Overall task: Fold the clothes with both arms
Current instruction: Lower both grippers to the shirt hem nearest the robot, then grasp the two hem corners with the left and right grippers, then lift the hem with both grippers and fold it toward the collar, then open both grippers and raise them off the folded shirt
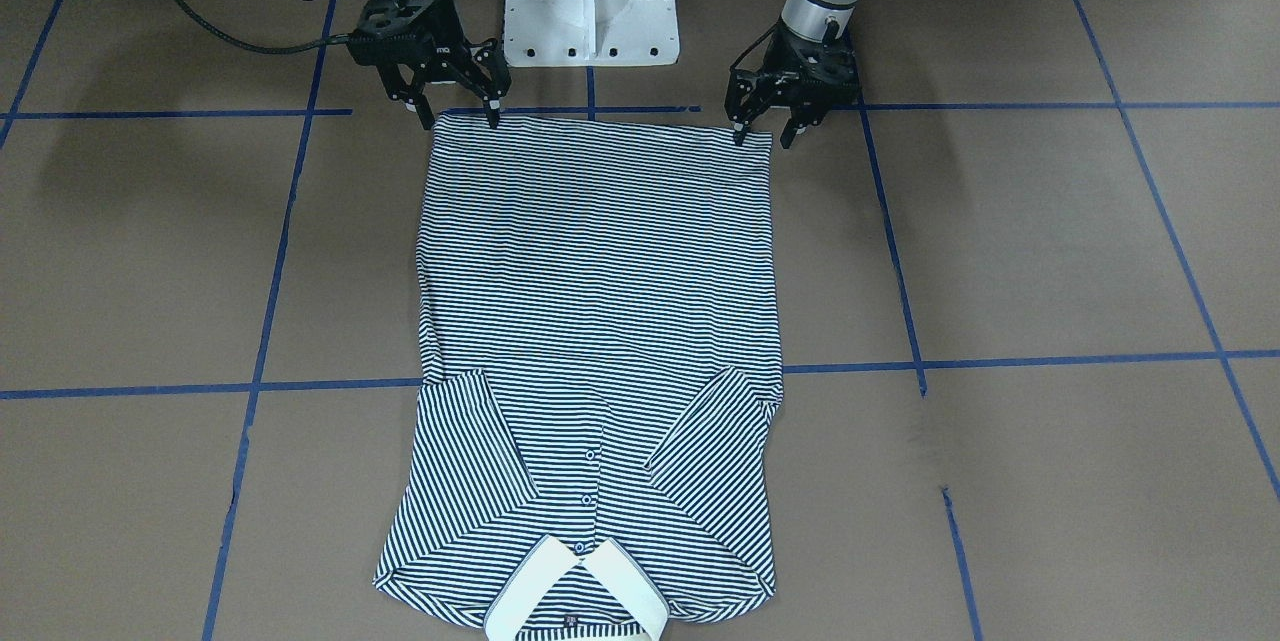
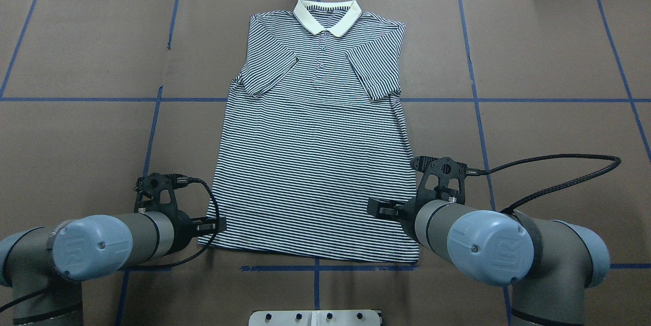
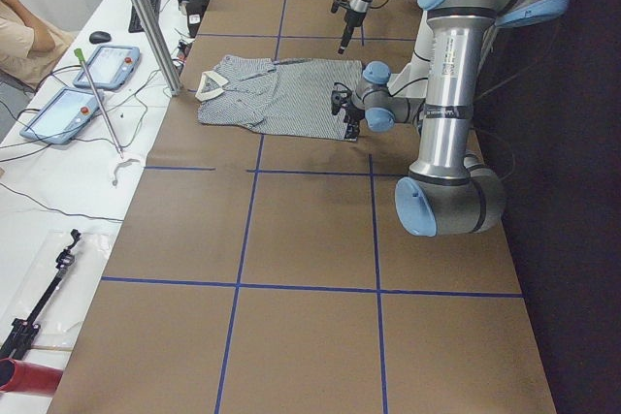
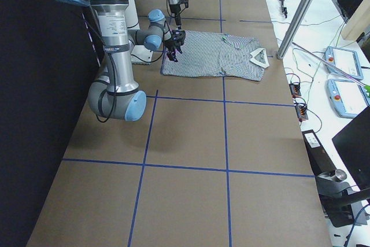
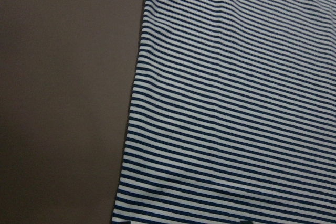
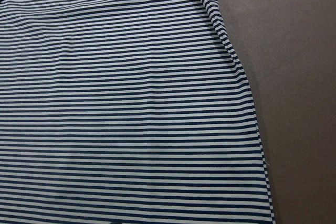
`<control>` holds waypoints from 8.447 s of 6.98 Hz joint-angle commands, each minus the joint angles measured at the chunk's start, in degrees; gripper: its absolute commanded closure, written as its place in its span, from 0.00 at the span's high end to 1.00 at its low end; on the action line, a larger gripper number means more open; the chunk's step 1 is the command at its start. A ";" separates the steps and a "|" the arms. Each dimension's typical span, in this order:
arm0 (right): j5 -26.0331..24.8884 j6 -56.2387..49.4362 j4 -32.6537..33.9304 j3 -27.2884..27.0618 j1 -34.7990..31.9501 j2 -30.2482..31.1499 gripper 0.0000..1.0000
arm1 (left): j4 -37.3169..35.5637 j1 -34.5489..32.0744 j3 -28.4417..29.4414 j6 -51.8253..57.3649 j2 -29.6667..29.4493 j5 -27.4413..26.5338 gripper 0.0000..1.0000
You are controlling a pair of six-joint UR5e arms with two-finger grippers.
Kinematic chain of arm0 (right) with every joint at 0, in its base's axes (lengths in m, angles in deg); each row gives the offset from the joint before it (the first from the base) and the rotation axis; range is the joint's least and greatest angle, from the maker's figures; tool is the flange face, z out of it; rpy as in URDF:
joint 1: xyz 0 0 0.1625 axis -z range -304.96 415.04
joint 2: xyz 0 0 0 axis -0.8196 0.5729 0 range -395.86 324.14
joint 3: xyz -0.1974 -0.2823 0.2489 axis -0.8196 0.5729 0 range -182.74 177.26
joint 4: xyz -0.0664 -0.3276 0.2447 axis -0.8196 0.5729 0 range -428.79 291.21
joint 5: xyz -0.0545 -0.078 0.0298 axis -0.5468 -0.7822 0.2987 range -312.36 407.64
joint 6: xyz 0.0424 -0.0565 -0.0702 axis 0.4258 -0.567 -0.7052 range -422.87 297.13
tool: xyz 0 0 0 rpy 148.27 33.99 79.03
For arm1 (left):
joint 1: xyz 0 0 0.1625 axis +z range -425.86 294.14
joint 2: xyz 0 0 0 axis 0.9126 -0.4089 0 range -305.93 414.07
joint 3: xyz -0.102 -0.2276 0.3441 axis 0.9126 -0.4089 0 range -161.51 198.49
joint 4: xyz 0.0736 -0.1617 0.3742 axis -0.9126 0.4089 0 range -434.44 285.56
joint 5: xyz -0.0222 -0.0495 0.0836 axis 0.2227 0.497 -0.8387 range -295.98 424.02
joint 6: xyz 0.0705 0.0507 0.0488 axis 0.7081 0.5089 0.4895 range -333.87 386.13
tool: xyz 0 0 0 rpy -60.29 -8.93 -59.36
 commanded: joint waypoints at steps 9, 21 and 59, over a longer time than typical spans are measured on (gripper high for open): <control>-3.34 0.18 0.18 0.47 1.27 0.35 0.90 | -0.06 2.20 0.30 -0.09 -0.21 -0.04 0.00; -7.57 8.88 6.51 4.07 9.36 2.11 0.46 | -0.06 2.20 -0.23 0.17 -3.11 0.66 0.00; 27.41 -44.12 -6.24 37.56 -37.92 -19.96 1.00 | 8.67 -18.23 13.84 15.63 -10.88 12.89 0.91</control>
